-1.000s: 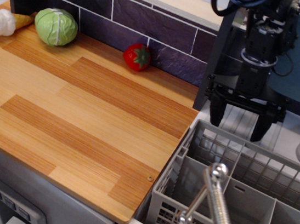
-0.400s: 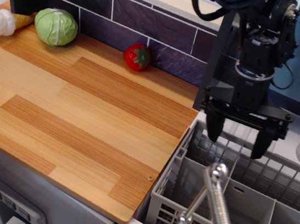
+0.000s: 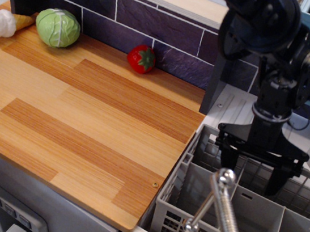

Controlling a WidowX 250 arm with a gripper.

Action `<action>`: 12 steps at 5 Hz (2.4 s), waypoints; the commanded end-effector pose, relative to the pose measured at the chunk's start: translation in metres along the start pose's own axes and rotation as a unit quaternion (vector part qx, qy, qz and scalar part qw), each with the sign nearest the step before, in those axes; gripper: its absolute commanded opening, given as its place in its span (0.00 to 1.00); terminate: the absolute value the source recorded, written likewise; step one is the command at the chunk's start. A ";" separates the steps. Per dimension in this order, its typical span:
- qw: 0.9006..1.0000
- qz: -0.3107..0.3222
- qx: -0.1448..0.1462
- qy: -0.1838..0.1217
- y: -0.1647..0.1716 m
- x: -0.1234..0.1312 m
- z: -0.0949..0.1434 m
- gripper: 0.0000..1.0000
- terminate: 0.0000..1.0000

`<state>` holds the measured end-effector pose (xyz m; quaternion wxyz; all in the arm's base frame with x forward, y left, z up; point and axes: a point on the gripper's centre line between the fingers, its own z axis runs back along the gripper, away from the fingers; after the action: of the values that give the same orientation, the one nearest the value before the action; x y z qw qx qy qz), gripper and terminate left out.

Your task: Move drying rack out of sink

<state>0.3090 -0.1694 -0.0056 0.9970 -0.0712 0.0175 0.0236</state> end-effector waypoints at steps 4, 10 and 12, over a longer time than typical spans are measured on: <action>1.000 0.013 -0.006 -0.018 -0.003 0.013 0.028 0.00 0.00; 0.998 -0.055 0.020 -0.018 0.096 0.018 0.161 0.00 0.00; 0.998 -0.038 0.040 -0.016 0.170 0.033 0.178 0.00 0.00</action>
<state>0.3362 0.0335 0.1223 0.9988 -0.0301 0.0385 -0.0040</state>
